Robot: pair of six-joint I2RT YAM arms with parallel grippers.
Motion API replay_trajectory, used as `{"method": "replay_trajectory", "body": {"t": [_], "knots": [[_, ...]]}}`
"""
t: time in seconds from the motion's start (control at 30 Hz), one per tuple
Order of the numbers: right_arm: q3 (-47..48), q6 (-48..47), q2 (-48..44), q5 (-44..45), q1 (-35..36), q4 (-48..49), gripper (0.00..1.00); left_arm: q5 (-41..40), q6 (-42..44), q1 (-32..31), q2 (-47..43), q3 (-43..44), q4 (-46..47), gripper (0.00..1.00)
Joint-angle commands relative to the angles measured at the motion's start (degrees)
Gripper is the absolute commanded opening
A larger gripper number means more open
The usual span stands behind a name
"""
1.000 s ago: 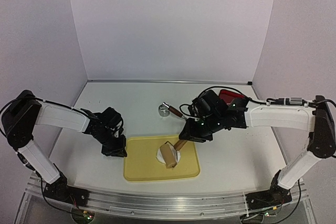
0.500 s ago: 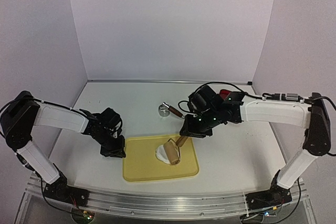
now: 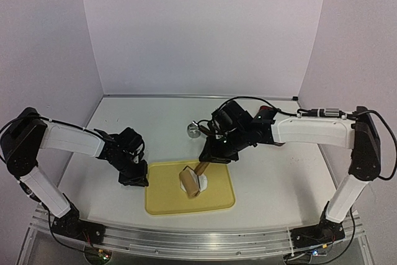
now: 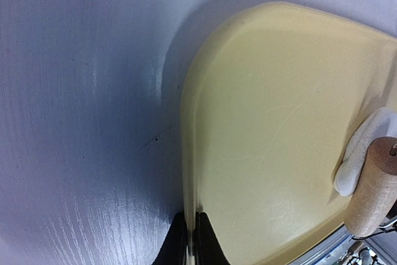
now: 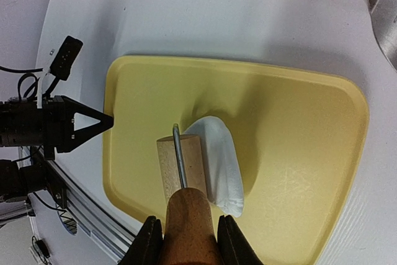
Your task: Roll out the dumpling wrappers from the dough
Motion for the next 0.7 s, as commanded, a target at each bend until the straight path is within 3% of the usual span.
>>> {"method": "replay_trajectory", "body": {"t": [0.0,0.37,0.67], "knots": [[-3.68,-2.58,7.35,8.13,0.32,-9.38,0.0,0.63,1.36,-0.57,1.67,-0.27,1.02,0.0],[-3.11,-0.54,7.83,12.95,-0.41,-15.46,0.0,-0.23,0.85,-0.54,1.27,-0.95,0.59,0.0],[-11.8,-1.98,-1.49,14.3,-6.51,-16.56,0.0,-0.99,0.53,-0.22,0.33,-1.39,0.0,0.0]]}}
